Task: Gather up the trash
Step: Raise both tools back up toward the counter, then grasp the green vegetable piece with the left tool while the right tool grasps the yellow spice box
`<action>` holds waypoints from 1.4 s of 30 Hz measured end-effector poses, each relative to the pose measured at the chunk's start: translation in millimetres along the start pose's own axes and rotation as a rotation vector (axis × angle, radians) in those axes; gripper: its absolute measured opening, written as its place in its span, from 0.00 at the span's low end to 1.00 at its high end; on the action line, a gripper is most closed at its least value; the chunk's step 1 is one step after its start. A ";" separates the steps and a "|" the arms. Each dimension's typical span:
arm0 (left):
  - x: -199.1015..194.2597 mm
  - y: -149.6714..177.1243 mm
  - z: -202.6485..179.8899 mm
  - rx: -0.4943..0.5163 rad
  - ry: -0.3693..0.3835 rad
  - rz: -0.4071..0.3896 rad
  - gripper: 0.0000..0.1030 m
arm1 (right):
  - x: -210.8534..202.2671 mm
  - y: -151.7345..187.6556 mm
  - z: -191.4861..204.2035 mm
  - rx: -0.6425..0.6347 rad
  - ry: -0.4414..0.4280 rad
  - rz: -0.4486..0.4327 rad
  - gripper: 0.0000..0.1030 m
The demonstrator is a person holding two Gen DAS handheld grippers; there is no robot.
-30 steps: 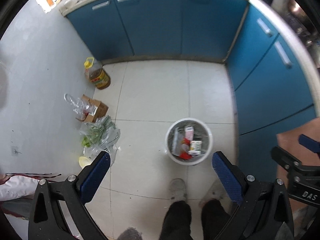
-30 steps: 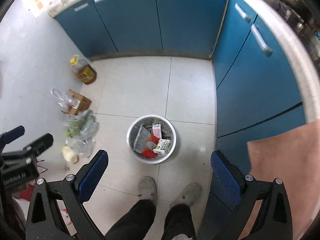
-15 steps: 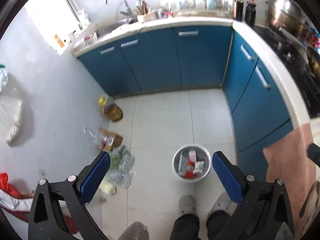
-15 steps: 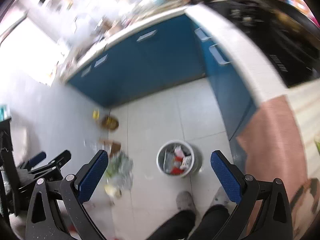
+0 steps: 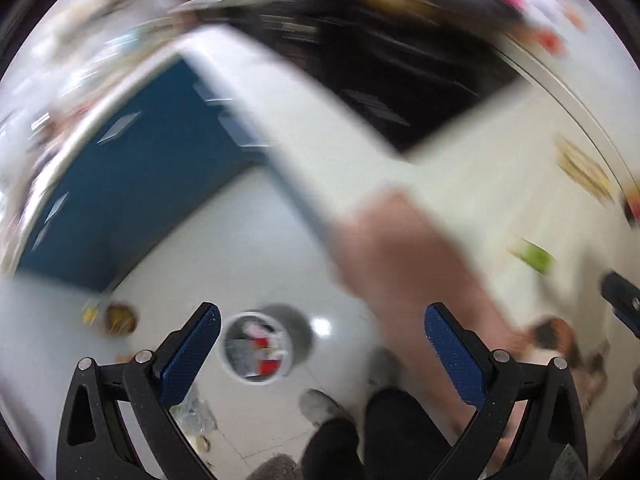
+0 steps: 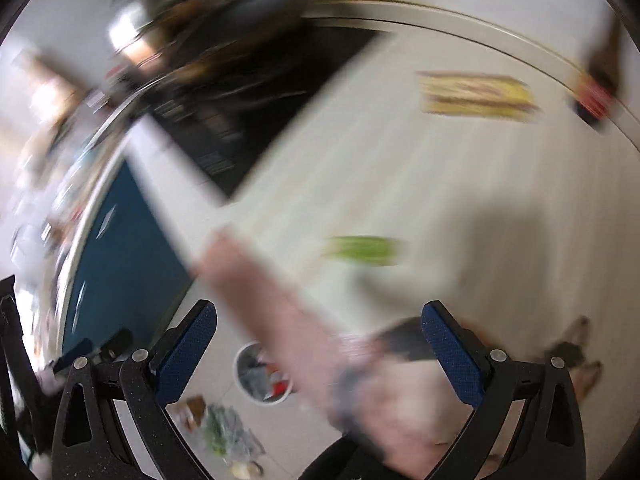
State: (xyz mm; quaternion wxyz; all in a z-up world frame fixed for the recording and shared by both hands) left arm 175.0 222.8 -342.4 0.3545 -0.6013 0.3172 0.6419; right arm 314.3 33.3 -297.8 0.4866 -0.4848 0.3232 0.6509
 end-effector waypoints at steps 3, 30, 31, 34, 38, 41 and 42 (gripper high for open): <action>18.6 -18.8 -80.9 0.141 0.052 0.057 1.00 | -0.7 -11.5 -71.1 0.145 0.037 -0.009 1.00; 15.2 -130.8 -165.2 0.177 -0.055 -0.073 0.54 | 17.7 -86.8 -189.7 0.359 0.009 -0.031 1.00; 16.3 -139.9 -164.6 0.155 -0.059 -0.075 0.54 | 16.3 -100.8 -186.4 0.369 -0.002 -0.046 1.00; 21.0 -165.4 -159.0 0.089 -0.055 -0.062 0.54 | 8.5 -145.6 -175.0 0.347 0.020 -0.097 1.00; 25.6 -191.3 -164.9 0.058 -0.057 -0.063 0.54 | 8.0 -208.7 -169.2 0.303 0.060 -0.118 1.00; 25.8 -192.1 -168.8 0.070 -0.059 -0.070 0.54 | 26.1 -248.7 -171.3 0.275 0.042 -0.064 1.00; 25.8 -191.9 -176.4 0.073 -0.058 -0.071 0.54 | 32.4 -255.8 -173.7 0.274 0.020 -0.043 1.00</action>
Point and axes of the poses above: each gripper's, at about its wrist camera, not at the fingertips, and x roughly the way its jaws point, z to its left, y to its underside, the point moved 7 cm from there along x, roughly the way its jaws point, and after that the axes turned 14 degrees about z, right-handed, at the moved point
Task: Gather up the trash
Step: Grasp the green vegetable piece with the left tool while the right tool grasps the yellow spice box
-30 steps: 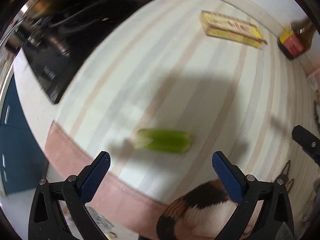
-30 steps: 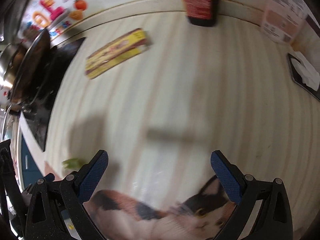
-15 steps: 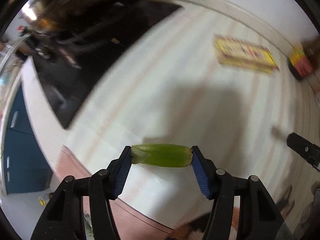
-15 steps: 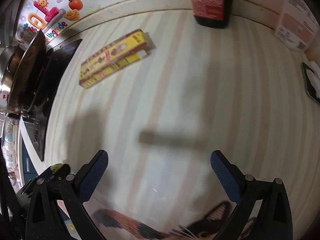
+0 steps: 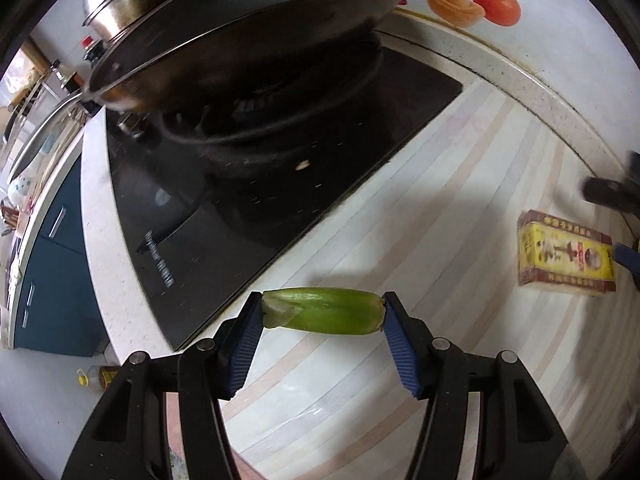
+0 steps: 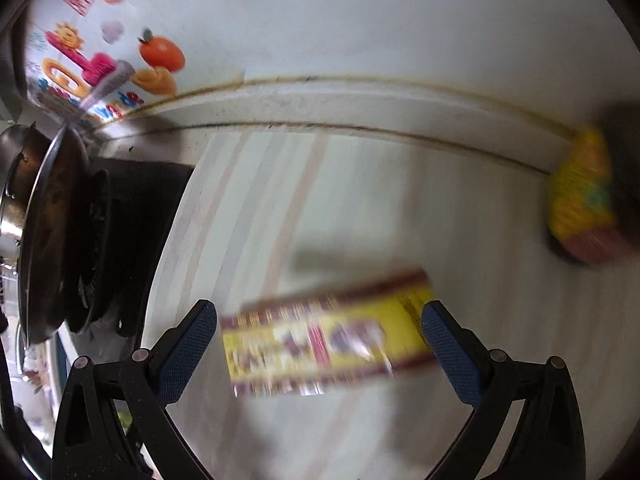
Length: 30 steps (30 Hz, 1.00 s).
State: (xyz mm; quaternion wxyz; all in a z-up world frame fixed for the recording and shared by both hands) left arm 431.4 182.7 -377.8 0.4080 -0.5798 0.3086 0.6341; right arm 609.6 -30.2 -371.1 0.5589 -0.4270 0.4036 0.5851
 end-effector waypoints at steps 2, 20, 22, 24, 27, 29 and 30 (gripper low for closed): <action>-3.0 0.7 -6.3 0.006 0.008 -0.003 0.54 | 12.8 -10.1 -5.8 0.002 0.022 0.037 1.00; 13.2 18.0 27.3 -0.092 -0.017 0.032 0.54 | 15.2 72.0 53.6 -0.485 0.197 0.120 1.00; 13.9 20.8 30.1 -0.097 -0.019 0.031 0.54 | 32.4 70.6 60.9 -0.530 0.241 0.144 1.00; 12.9 23.9 34.1 -0.099 -0.019 0.026 0.54 | 47.2 73.4 66.4 -0.550 0.282 0.162 0.98; 8.5 29.7 44.3 -0.106 -0.012 0.013 0.54 | 52.4 80.6 71.8 -0.567 0.344 0.123 0.68; 4.8 35.3 53.8 -0.118 -0.006 0.006 0.54 | 49.1 88.5 77.5 -0.566 0.307 0.101 0.66; 3.0 38.7 59.6 -0.125 -0.003 0.004 0.54 | 46.2 93.1 79.4 -0.561 0.293 0.089 0.66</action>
Point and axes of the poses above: each gripper's, at about its wrist camera, not at the fingertips, and x roughly the way its jaws point, z to its left, y to its underside, the point moved 7 cm from there along x, roughly the way its jaws point, and after that the axes turned 14 degrees about z, right-handed, at the moved point
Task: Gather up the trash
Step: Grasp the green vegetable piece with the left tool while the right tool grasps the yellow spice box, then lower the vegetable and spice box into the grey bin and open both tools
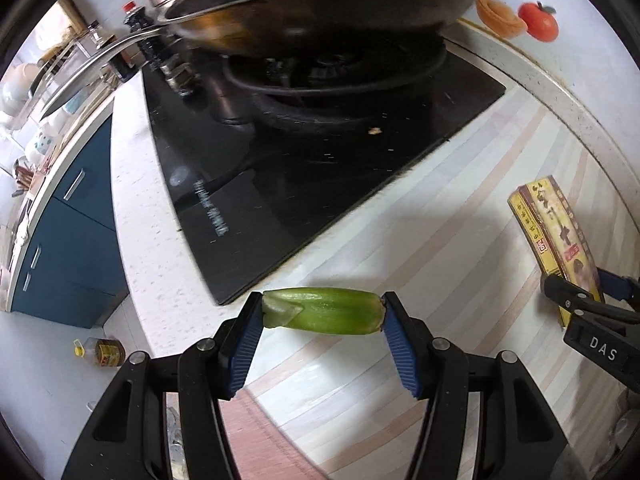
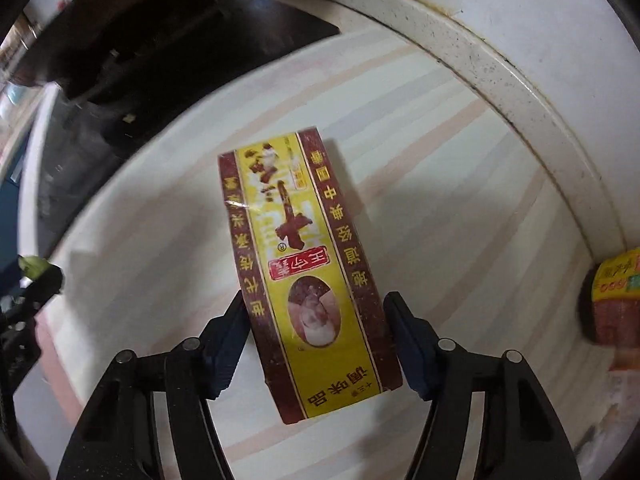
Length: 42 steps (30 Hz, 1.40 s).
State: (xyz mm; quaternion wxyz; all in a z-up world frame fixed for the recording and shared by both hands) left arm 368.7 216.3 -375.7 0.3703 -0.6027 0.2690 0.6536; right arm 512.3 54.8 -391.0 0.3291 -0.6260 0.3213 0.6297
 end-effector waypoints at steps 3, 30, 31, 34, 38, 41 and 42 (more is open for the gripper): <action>-7.5 8.6 20.6 -0.027 0.021 -0.008 0.54 | -15.7 9.4 11.0 0.003 -0.011 -0.043 0.64; 90.7 267.8 408.2 -0.635 0.101 0.136 0.54 | 8.2 195.1 427.4 -0.444 -0.269 -0.027 0.58; 117.5 281.6 419.2 -0.660 0.109 0.169 0.54 | 30.3 199.1 439.3 -0.451 -0.270 -0.010 0.58; 194.4 313.1 437.5 -0.696 0.147 0.255 0.54 | 110.0 215.6 474.7 -0.452 -0.289 0.070 0.58; 321.2 350.0 451.6 -0.721 0.224 0.370 0.54 | 239.4 237.3 509.0 -0.445 -0.296 0.198 0.58; 400.0 365.3 454.1 -0.740 0.269 0.432 0.54 | 325.6 245.5 523.5 -0.446 -0.288 0.283 0.58; 429.8 369.8 453.2 -0.740 0.280 0.458 0.54 | 354.9 250.8 529.1 -0.452 -0.278 0.309 0.58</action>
Point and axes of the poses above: each gripper's, at about its wrist camera, not at the fingertips, and x roughly the way its jaws point, z to its left, y to its underside, the point moved 7 cm from there along x, roughly the way its jaws point, and after that the axes turned 14 degrees about z, right-handed, at the moved point
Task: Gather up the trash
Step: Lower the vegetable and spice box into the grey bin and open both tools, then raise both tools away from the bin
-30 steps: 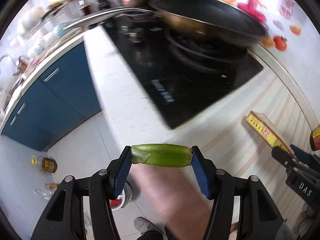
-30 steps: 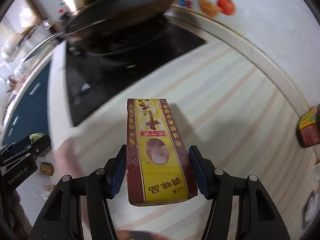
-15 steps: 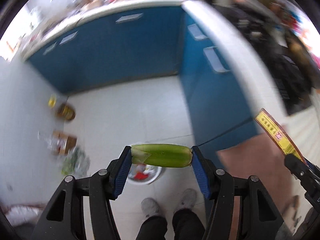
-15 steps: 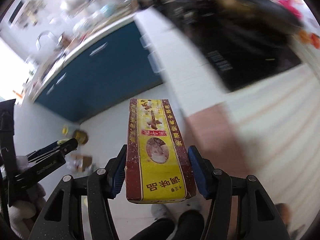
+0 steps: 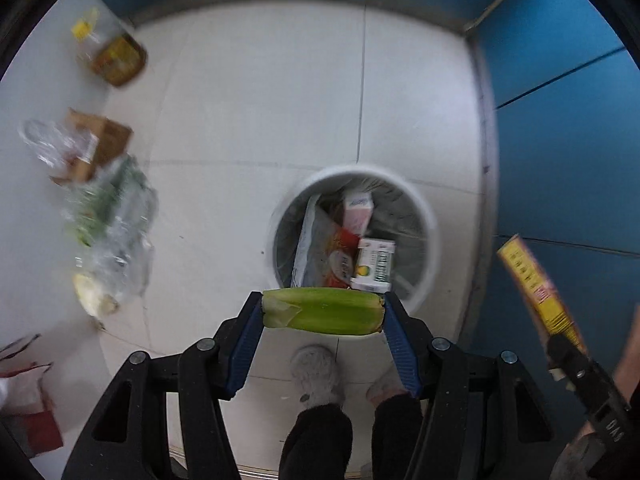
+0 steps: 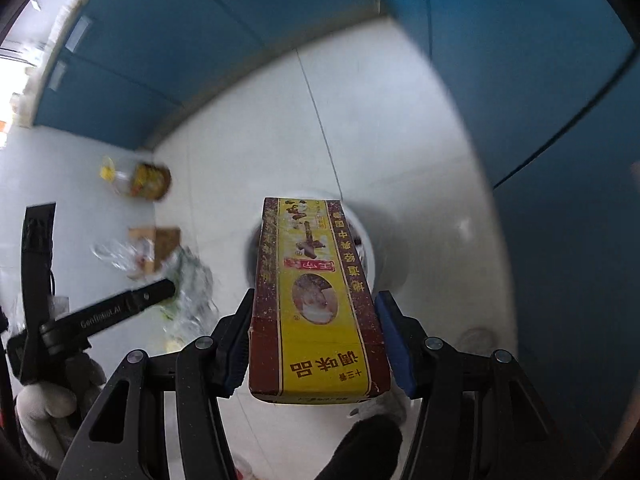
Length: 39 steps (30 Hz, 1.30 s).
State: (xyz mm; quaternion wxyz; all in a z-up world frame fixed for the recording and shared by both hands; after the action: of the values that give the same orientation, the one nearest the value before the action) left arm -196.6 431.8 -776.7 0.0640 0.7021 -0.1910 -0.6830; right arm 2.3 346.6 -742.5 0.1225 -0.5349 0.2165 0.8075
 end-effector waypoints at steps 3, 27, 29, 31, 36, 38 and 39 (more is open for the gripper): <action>58.3 -24.1 9.0 -0.004 0.010 0.075 0.54 | 76.0 -20.2 -9.5 -0.019 0.024 0.079 0.58; -121.2 69.7 34.6 -0.022 -0.110 -0.255 1.00 | -41.5 25.9 45.1 -0.207 0.392 -0.011 1.00; -163.6 92.0 31.7 -0.009 -0.135 -0.312 1.00 | -82.1 40.3 60.7 -0.217 0.399 -0.061 1.00; -198.7 113.1 28.9 -0.015 -0.117 -0.358 1.00 | -118.1 54.0 74.3 -0.238 0.407 -0.100 1.00; -286.2 171.4 12.5 0.019 -0.101 -0.466 1.00 | -224.4 95.2 106.4 -0.267 0.427 -0.225 1.00; -315.8 195.1 4.6 0.035 -0.085 -0.494 1.00 | -266.4 112.5 115.9 -0.268 0.427 -0.266 1.00; -331.1 207.6 0.6 0.043 -0.088 -0.507 1.00 | -290.1 122.4 119.9 -0.265 0.423 -0.289 1.00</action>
State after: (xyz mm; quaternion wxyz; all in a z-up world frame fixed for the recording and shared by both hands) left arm -232.8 358.9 -394.5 -0.1328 0.6984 -0.0260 -0.7028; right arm -32.1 306.8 -409.8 0.1176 -0.7280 0.0512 0.6734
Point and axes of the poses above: each gripper's, at about its wrist camera, not at the fingertips, and x roughly the way its jaws point, z to its left, y to its underside, the point moved 7 cm from there along x, roughly the way its jaws point, and after that the axes turned 14 degrees about z, right-handed, at the moved point
